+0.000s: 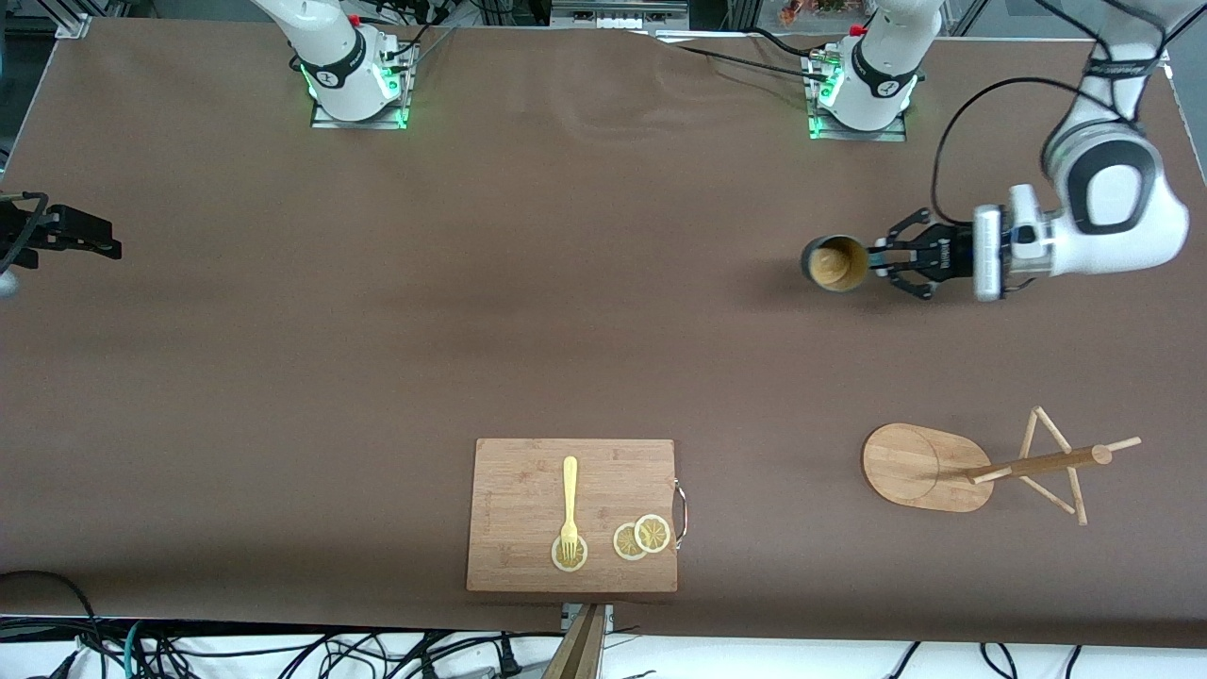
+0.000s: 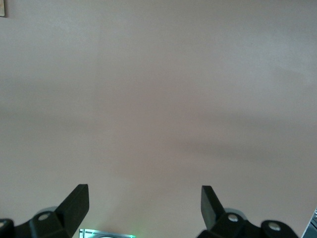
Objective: Pass cup and hang on rack
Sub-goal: 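Lift the mug with the left gripper toward the wooden rack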
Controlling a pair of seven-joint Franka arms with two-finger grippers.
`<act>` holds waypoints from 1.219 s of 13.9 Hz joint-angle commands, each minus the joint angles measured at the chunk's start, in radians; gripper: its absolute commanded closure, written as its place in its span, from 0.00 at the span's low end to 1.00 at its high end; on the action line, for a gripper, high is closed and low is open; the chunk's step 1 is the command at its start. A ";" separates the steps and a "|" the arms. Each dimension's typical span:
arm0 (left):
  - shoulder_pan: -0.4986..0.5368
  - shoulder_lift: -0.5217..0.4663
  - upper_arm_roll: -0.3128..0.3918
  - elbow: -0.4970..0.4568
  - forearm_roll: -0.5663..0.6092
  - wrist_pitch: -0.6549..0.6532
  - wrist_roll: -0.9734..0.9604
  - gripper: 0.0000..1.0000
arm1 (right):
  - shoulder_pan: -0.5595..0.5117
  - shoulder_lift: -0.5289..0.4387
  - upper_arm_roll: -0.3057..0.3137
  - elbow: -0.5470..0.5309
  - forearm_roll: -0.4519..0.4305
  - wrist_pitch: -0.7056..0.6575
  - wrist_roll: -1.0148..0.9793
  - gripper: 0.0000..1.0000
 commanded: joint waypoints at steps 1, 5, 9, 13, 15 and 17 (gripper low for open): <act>0.066 -0.019 0.058 0.014 0.004 -0.104 -0.240 1.00 | -0.007 0.003 -0.008 0.016 0.007 -0.058 -0.017 0.01; 0.140 0.066 0.147 0.093 -0.063 -0.219 -0.473 1.00 | -0.004 0.003 -0.006 0.017 -0.001 -0.086 -0.017 0.00; 0.172 0.215 0.152 0.213 -0.163 -0.241 -0.725 1.00 | -0.001 0.001 -0.002 0.019 -0.001 -0.086 -0.015 0.00; 0.131 0.292 0.150 0.322 -0.213 -0.230 -0.986 1.00 | 0.007 0.001 0.001 0.025 0.005 -0.086 -0.008 0.00; 0.114 0.326 0.150 0.374 -0.231 -0.221 -1.075 1.00 | 0.008 0.001 0.003 0.020 0.012 -0.086 -0.008 0.00; 0.097 0.358 0.150 0.399 -0.271 -0.216 -1.113 1.00 | 0.008 0.001 0.001 0.022 0.013 -0.086 -0.003 0.00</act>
